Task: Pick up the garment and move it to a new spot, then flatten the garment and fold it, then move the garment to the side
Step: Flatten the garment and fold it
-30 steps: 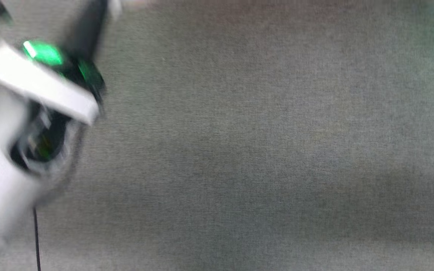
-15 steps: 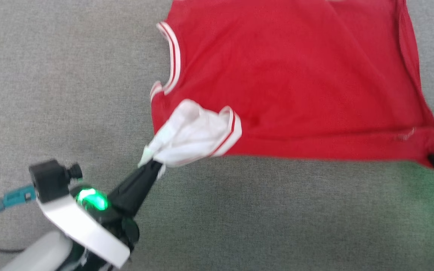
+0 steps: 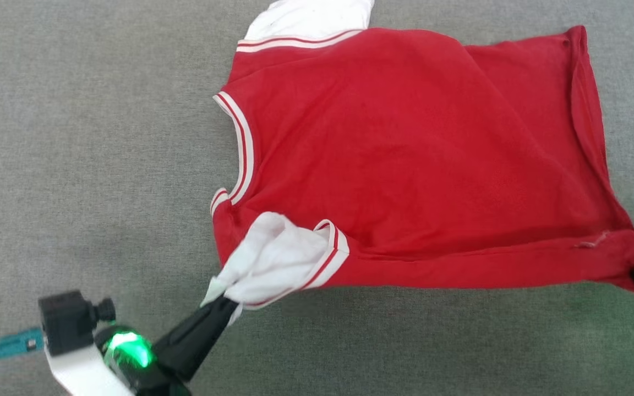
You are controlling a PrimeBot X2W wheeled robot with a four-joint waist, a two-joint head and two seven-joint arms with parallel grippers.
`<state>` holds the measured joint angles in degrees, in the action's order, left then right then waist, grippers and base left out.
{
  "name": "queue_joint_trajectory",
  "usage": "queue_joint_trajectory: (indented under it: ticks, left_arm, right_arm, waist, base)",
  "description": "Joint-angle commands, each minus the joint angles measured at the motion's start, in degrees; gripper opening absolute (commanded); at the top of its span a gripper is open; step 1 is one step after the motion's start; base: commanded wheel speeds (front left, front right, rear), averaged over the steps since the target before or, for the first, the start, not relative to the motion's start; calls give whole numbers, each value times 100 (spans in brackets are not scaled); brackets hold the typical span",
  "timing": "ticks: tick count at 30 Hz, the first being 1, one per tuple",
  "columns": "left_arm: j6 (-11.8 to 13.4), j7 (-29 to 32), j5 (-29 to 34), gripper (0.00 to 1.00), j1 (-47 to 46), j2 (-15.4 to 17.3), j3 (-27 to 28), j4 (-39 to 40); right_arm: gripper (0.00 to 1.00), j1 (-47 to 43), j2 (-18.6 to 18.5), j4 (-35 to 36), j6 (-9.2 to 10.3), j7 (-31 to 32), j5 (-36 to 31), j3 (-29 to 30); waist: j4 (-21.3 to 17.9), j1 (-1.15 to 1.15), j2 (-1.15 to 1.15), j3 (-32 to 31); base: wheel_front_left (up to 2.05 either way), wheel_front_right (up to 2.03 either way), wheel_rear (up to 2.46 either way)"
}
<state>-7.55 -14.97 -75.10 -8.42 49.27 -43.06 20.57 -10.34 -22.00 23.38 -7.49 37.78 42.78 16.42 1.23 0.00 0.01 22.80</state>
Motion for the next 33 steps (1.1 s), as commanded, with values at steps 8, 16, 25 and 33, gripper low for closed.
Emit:
queue_joint_trajectory:
  ticks: [8,16,25,33]
  left_arm:
    - [15,109,-417,0,-1827,-98,-295,-439]
    - [15,139,-882,0,-2864,-288,-423,-1224]
    - [15,66,-891,0,-3280,-430,-746,-2155]
    - [15,14,-510,63,-3590,-479,-1176,-2820]
  right_arm:
    - [0,1477,-243,-698,1,-88,-138,-438]
    - [0,2335,-360,-1300,0,-341,-200,-688]
    - [0,2543,-333,-1854,1,-781,-263,-903]
    - [33,2660,-367,-2130,1,-1115,-314,-1091]
  waist:
    - [-42,0,-1,286]
    - [-50,0,-1,585]
    - [-64,0,-1,890]
    - [-68,0,-1,939]
  base:
    - [0,0,0]
    - [0,0,0]
    - [0,0,0]
    - [0,0,0]
